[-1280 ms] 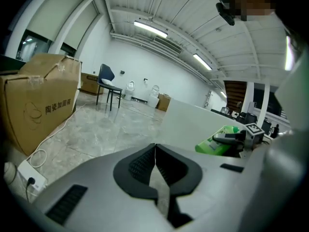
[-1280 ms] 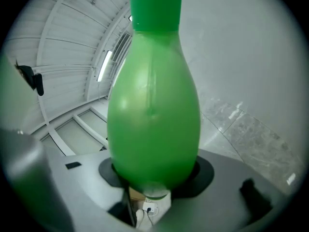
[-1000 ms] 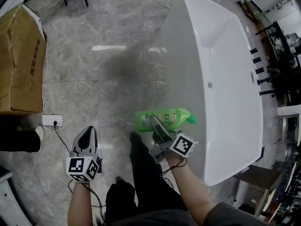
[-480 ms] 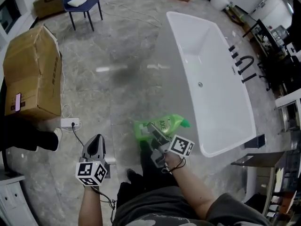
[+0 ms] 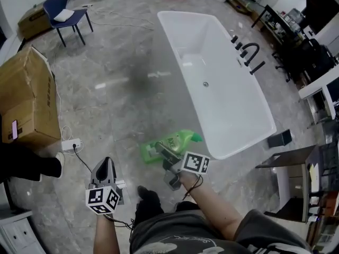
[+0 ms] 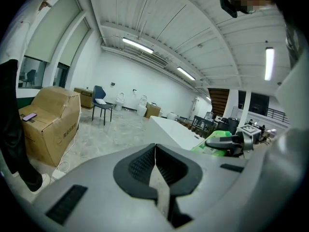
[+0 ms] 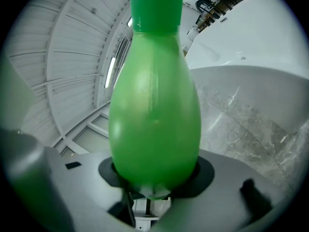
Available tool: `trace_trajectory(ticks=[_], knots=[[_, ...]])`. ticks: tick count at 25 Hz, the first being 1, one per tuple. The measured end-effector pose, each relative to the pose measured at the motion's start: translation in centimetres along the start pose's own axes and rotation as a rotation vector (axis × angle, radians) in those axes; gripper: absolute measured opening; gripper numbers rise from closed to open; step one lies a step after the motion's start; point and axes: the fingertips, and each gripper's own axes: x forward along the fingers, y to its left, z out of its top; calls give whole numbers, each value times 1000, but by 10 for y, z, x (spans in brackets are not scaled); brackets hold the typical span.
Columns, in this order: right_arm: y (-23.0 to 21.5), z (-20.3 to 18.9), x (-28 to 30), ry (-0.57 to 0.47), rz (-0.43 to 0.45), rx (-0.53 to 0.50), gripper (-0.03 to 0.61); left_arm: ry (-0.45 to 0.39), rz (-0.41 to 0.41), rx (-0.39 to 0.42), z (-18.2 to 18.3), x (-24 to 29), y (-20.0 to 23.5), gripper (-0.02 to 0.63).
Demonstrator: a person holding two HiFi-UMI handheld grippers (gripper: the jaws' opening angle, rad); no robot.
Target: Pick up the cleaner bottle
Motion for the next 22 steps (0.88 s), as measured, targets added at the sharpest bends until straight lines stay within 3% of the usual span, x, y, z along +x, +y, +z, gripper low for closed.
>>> trace_trajectory(ticks=[13, 17, 22], knots=[[-7, 8, -144, 20, 58, 13, 201, -20, -36, 57, -35, -47, -159, 15], [-10, -4, -185, 35, 78, -5, 201, -38, -38, 51, -53, -71, -193, 15], [-13, -32, -238, 49, 102, 16, 201, -35, -42, 102, -80, -98, -228, 15]])
